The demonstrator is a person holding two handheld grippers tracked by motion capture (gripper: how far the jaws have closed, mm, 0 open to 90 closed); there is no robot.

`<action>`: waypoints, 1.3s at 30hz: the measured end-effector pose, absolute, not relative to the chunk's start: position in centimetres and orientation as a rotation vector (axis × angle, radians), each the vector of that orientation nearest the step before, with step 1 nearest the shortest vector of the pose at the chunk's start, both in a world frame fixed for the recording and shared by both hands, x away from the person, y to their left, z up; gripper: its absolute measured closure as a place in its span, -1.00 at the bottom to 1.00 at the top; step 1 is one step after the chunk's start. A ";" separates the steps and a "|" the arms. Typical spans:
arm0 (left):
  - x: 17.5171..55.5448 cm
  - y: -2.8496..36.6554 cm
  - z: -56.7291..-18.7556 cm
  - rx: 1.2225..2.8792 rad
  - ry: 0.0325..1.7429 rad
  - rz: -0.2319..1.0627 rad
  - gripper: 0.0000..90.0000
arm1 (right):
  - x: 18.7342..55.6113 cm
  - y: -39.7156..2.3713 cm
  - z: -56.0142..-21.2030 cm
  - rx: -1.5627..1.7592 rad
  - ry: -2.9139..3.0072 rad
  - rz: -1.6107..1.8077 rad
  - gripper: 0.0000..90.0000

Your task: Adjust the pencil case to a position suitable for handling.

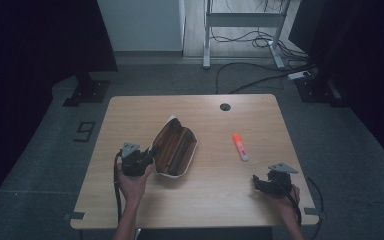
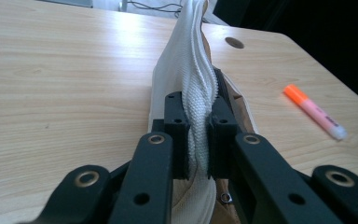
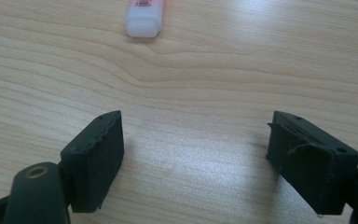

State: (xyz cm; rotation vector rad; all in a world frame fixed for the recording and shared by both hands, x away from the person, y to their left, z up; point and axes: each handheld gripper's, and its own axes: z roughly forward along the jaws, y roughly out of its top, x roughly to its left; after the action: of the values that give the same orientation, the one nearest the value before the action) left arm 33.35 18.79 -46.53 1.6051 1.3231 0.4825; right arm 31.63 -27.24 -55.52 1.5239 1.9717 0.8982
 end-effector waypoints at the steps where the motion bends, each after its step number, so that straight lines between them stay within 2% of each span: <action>1: 33.3 18.7 -46.5 1.606 1.315 0.471 0.82 | 31.6 -27.2 -55.5 1.524 1.971 0.898 -0.60; 13: 33.5 17.8 -46.3 1.611 1.255 0.346 0.82 | 31.6 -27.2 -55.5 1.526 1.970 0.896 -0.60; 39: 34.7 14.0 -46.9 1.632 1.215 0.293 0.82 | 31.6 -27.3 -55.5 1.527 1.969 0.896 -0.59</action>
State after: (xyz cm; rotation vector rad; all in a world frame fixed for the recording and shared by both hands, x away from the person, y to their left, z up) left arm 34.70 13.96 -46.93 1.6320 1.2149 0.2934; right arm 31.61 -27.25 -55.50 1.5267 1.9691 0.8963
